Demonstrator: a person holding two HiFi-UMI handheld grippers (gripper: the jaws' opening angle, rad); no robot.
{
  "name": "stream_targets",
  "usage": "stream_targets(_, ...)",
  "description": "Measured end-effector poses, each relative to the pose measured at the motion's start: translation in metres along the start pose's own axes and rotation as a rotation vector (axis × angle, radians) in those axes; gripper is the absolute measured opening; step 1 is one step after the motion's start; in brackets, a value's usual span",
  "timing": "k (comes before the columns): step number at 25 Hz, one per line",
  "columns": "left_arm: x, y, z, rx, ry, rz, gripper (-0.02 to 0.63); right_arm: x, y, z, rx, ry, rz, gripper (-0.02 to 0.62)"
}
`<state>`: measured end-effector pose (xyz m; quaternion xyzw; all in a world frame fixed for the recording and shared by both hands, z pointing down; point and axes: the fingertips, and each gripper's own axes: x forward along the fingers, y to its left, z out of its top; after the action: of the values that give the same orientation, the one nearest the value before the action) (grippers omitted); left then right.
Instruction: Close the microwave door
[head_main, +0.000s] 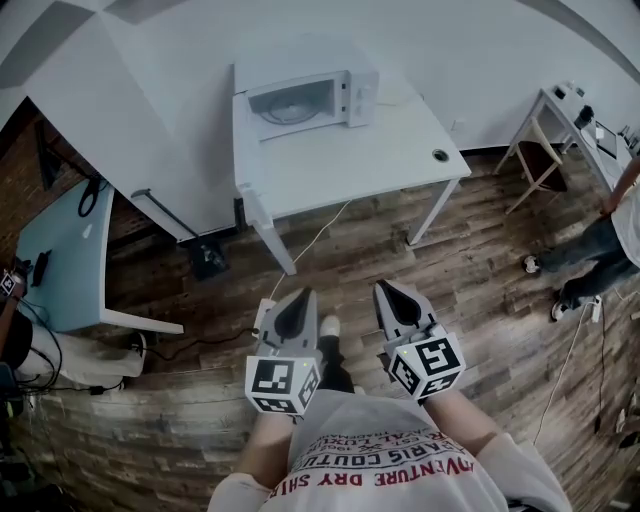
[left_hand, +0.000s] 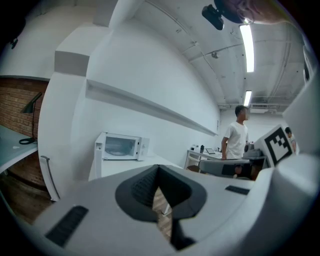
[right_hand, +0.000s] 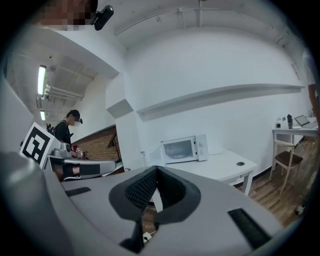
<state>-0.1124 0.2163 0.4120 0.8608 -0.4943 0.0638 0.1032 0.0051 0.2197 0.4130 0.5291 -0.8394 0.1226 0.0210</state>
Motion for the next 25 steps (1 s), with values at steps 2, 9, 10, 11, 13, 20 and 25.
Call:
stream_targets(2,0.025,0.009,0.003,0.003,0.000,-0.013,0.000,0.021,-0.013,0.004,-0.004,-0.002,-0.007,0.011)
stream_targets(9,0.125,0.052,0.034,0.013,-0.013,-0.080,0.000,0.113,-0.062,0.032,-0.024,-0.014,-0.055,0.011)
stream_targets(10,0.141,0.060,0.040,0.015,-0.014,-0.087,0.000,0.128,-0.069,0.037,-0.024,-0.011,-0.059,0.011)
stream_targets(11,0.156,0.068,0.047,0.018,-0.015,-0.095,0.000,0.143,-0.076,0.041,-0.022,-0.009,-0.064,0.011)
stream_targets(13,0.187,0.082,0.058,0.027,-0.013,-0.114,0.000,0.174,-0.091,0.051,-0.018,-0.005,-0.078,0.011)
stream_targets(20,0.274,0.123,0.078,0.035,0.002,-0.149,0.000,0.265,-0.133,0.078,-0.031,-0.003,-0.102,0.011)
stream_targets(25,0.319,0.139,0.084,0.040,0.016,-0.128,0.000,0.309,-0.162,0.091,-0.041,-0.001,-0.086,0.011)
